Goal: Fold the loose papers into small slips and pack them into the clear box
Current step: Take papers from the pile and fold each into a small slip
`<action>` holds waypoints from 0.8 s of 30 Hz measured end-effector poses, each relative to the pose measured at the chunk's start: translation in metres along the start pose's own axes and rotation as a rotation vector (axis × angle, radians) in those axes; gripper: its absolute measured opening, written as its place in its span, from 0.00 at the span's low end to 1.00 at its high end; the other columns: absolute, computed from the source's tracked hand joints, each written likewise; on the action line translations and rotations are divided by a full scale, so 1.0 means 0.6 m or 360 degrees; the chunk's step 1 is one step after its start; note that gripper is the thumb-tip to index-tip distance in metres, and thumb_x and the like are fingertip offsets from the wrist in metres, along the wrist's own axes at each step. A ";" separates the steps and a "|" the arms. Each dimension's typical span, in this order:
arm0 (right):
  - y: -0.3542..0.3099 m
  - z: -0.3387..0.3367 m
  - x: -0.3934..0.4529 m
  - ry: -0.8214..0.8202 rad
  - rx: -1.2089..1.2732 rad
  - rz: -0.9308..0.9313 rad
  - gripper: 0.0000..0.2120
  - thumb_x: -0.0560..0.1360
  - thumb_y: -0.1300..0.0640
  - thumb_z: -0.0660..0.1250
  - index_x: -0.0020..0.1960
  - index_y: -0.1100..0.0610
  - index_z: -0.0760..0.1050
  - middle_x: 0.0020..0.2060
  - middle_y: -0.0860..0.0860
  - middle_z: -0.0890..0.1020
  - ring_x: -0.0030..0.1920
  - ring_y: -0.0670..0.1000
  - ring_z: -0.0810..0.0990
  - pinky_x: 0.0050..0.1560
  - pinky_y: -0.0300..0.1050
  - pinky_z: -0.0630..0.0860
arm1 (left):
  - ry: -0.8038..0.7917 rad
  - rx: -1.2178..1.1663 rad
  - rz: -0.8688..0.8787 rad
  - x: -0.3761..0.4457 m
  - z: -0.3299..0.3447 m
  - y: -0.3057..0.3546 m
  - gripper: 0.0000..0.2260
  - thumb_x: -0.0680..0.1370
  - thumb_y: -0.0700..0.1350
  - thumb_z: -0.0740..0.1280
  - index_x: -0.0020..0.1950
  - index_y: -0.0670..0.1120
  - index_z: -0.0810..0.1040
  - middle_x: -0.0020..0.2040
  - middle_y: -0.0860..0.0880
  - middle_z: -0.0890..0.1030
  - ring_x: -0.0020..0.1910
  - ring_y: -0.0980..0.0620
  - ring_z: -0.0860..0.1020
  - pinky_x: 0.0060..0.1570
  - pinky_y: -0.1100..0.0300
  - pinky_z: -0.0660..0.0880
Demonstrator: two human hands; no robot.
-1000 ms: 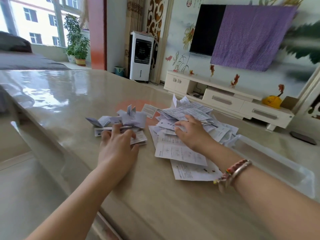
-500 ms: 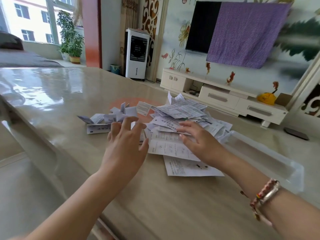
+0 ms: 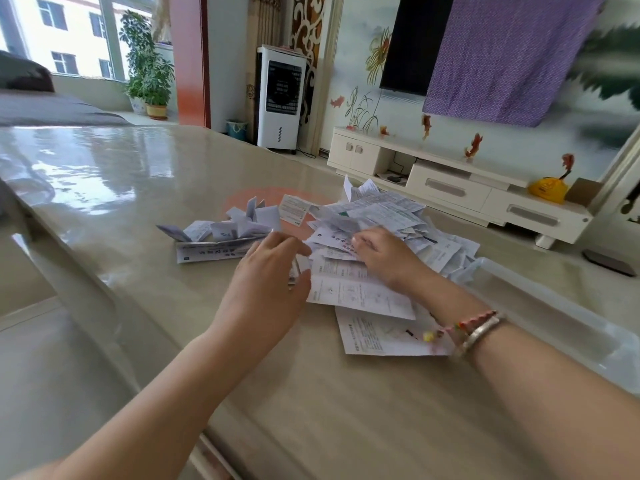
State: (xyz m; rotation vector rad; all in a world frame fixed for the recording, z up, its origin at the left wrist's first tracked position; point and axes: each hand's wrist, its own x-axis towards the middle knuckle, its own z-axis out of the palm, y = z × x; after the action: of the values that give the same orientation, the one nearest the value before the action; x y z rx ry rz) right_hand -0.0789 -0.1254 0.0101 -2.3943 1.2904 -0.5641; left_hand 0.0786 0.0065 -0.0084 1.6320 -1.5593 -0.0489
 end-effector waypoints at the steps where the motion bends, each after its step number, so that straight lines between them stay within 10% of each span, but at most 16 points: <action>1: -0.003 -0.007 -0.022 0.0040 0.0095 -0.0032 0.16 0.83 0.51 0.55 0.57 0.59 0.77 0.53 0.47 0.73 0.54 0.47 0.72 0.51 0.41 0.66 | -0.0016 -0.0048 -0.0025 0.002 0.003 0.004 0.14 0.76 0.44 0.67 0.62 0.50 0.75 0.60 0.54 0.74 0.56 0.51 0.74 0.57 0.56 0.71; 7: -0.009 -0.044 -0.166 -0.0009 0.0650 -0.0067 0.11 0.80 0.55 0.61 0.50 0.52 0.83 0.48 0.43 0.85 0.51 0.38 0.80 0.51 0.28 0.71 | -0.0124 -0.0339 -0.0165 -0.006 0.026 0.025 0.32 0.74 0.52 0.71 0.74 0.53 0.59 0.71 0.54 0.67 0.68 0.55 0.67 0.67 0.57 0.66; 14: 0.012 -0.040 -0.206 0.0131 0.0948 0.0223 0.15 0.79 0.54 0.63 0.39 0.54 0.84 0.44 0.58 0.84 0.43 0.59 0.80 0.51 0.49 0.75 | -0.0354 -0.0521 -0.0396 -0.012 0.038 0.050 0.22 0.73 0.54 0.71 0.64 0.52 0.70 0.34 0.54 0.76 0.26 0.63 0.72 0.26 0.73 0.66; 24: 0.020 -0.018 -0.201 0.0192 0.0216 0.0206 0.02 0.76 0.55 0.68 0.46 0.51 0.75 0.31 0.43 0.70 0.30 0.37 0.70 0.33 0.31 0.66 | -0.0417 -0.0038 -0.0278 -0.034 0.044 0.059 0.21 0.76 0.50 0.68 0.66 0.56 0.65 0.39 0.56 0.78 0.40 0.57 0.76 0.45 0.57 0.74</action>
State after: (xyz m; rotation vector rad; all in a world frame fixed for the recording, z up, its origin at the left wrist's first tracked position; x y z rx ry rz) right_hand -0.1537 -0.0307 -0.0075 -2.1778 1.3981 -0.7424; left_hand 0.0310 0.0148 -0.0149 1.7949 -1.5964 -0.3873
